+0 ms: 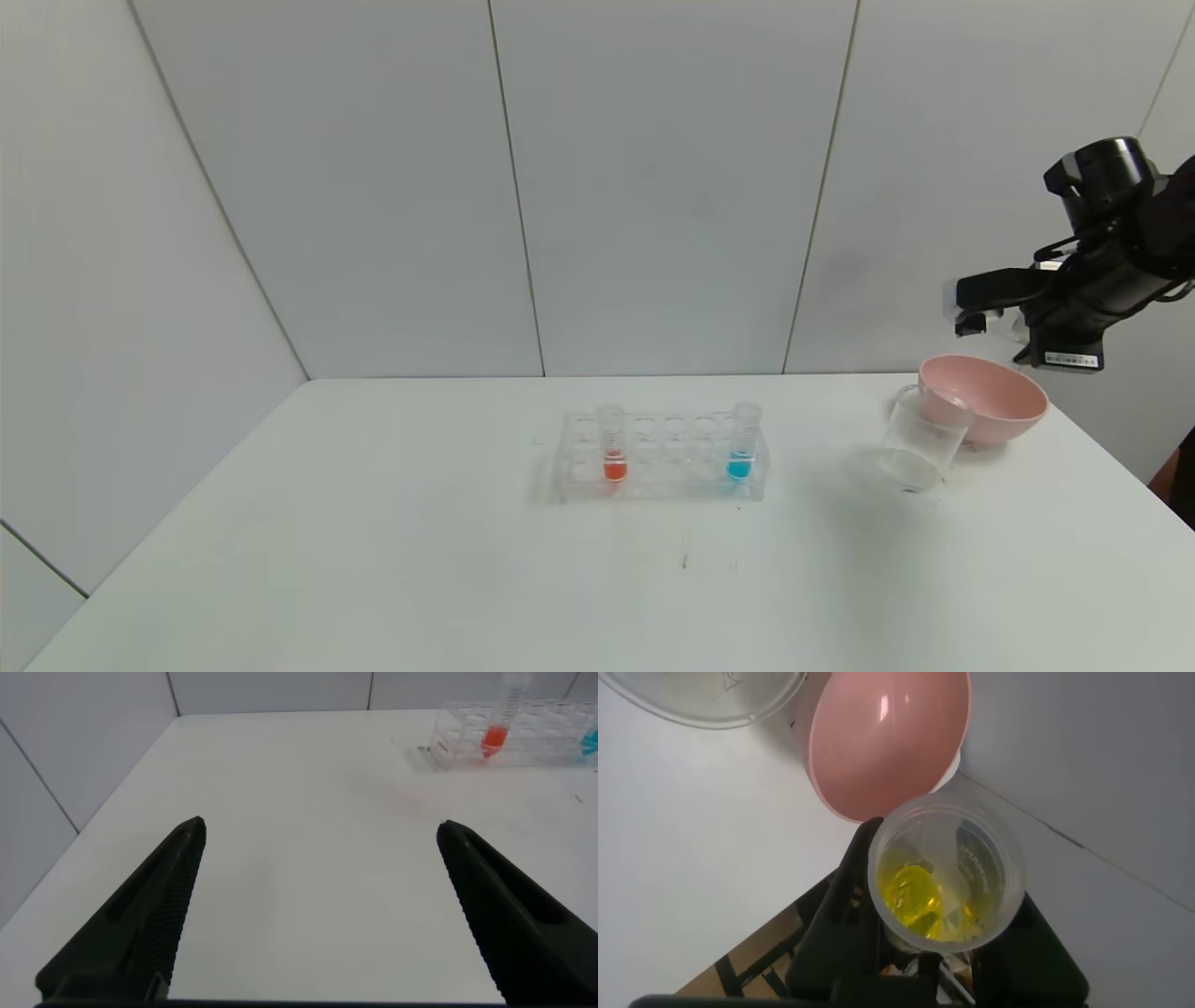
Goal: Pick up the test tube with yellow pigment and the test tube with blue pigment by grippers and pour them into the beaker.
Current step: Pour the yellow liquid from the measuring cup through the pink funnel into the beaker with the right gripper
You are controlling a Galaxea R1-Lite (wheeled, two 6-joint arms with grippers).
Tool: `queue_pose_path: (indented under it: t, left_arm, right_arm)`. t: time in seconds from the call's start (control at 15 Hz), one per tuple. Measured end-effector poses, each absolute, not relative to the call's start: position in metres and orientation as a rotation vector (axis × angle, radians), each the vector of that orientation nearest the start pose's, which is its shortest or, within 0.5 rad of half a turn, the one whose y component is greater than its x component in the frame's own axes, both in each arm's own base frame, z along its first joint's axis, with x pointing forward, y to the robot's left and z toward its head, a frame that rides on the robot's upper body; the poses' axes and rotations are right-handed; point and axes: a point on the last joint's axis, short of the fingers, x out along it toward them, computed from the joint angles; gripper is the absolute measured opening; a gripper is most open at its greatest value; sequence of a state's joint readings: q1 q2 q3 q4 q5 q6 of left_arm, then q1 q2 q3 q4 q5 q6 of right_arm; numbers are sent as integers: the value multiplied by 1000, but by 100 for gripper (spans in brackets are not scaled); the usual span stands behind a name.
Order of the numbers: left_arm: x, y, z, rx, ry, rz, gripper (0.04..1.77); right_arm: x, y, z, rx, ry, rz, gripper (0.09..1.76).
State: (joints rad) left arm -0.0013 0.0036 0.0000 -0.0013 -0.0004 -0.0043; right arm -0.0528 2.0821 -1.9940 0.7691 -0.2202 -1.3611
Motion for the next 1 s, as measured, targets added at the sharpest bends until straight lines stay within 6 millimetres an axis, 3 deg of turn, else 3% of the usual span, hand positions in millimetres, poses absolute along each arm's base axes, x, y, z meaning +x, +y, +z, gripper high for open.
queue_pose_path:
  t: [0.4,0.73,1.0]
  left_arm:
    - [-22,-5,76,-5,2,232,176]
    - [-23,-1,76,-4,2,27,176]
    - [-23,0,76,-4,2,0,176]
  right_arm:
    - [397,-14,235,-1385,959,383,59]
    - [400,-4,227,-1439,1004,398,59]
    - [400,1,222,-1486,1049,402,59]
